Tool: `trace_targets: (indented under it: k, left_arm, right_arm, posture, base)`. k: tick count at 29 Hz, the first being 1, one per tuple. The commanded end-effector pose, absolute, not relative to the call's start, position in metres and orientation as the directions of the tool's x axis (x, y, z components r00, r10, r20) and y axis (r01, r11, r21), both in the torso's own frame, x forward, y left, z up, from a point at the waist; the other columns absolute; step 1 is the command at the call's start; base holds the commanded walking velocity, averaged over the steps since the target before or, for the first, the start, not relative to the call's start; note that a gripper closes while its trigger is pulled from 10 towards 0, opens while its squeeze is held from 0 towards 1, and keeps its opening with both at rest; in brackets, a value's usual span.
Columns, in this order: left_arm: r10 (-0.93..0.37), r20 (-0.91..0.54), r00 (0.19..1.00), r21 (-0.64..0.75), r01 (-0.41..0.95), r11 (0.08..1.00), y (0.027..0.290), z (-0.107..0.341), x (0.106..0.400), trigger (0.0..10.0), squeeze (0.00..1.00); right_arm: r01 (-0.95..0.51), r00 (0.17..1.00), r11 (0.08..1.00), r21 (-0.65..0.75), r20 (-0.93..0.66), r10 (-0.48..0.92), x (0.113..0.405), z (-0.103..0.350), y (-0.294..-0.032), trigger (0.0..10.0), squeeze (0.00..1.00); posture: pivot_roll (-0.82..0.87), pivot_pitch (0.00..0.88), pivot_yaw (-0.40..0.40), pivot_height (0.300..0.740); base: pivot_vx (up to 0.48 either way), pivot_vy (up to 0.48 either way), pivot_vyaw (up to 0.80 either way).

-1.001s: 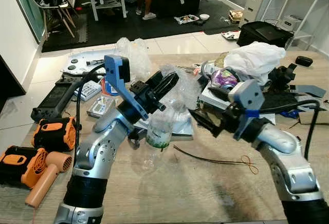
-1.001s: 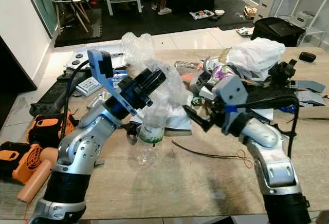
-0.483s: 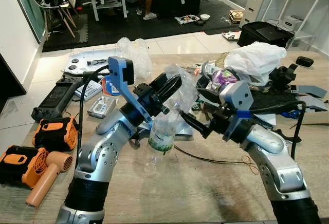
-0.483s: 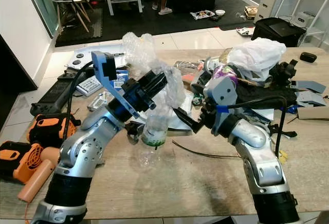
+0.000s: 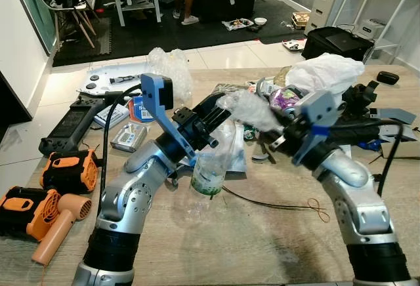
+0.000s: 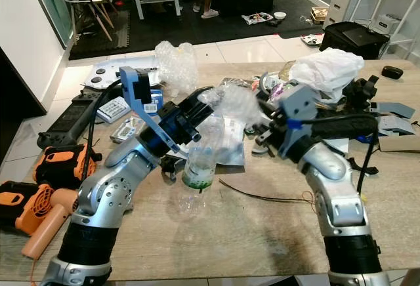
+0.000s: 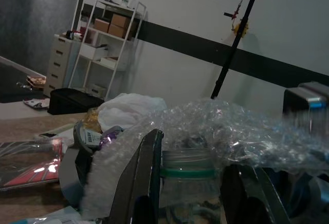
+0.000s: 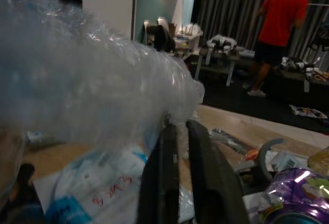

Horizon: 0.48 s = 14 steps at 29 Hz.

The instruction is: Picking trash to rubbish bin

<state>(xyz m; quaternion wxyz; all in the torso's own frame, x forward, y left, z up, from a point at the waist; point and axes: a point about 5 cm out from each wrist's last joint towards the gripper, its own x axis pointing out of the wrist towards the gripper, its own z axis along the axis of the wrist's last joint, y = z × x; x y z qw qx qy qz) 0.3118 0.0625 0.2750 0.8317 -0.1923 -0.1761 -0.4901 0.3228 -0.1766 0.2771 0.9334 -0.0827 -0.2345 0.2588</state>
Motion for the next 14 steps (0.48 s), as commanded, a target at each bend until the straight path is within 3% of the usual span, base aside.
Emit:
trace_targets:
  k: [1,4,8,14]
  left_arm:
    - [-0.76,0.479,0.439,-0.147,0.894,0.424,0.058,0.272,0.307,10.0,0.0]
    - [-0.77,0.464,0.438,-0.134,0.894,0.428,0.057,0.27,0.307,10.0,0.0]
    - [-0.842,0.342,0.417,-0.008,0.898,0.441,0.053,0.253,0.305,10.0,0.0]
    - [-0.889,0.233,0.395,0.095,0.9,0.425,0.05,0.236,0.301,10.0,0.0]
  right_arm:
    - [-0.439,0.747,0.875,-0.204,0.458,0.481,0.322,0.285,-0.181,0.0,0.0]
    - [-0.426,0.742,0.895,-0.133,0.514,0.43,0.323,0.294,-0.188,0.0,0.0]
    - [-0.375,0.748,0.927,-0.016,0.586,0.312,0.325,0.306,-0.206,0.0,0.0]
    - [-0.355,0.758,0.935,0.012,0.589,0.281,0.327,0.305,-0.209,0.0,0.0]
  posture:
    - [-0.15,0.189,0.042,0.74]
    - [-0.15,0.189,0.042,0.74]
    - [-0.15,0.189,0.039,0.74]
    - [-0.15,0.188,0.042,0.74]
  base:
    - [0.0,0.0,0.0]
    - [0.0,0.0,0.0]
    - [0.0,0.0,0.0]
    - [0.0,0.0,0.0]
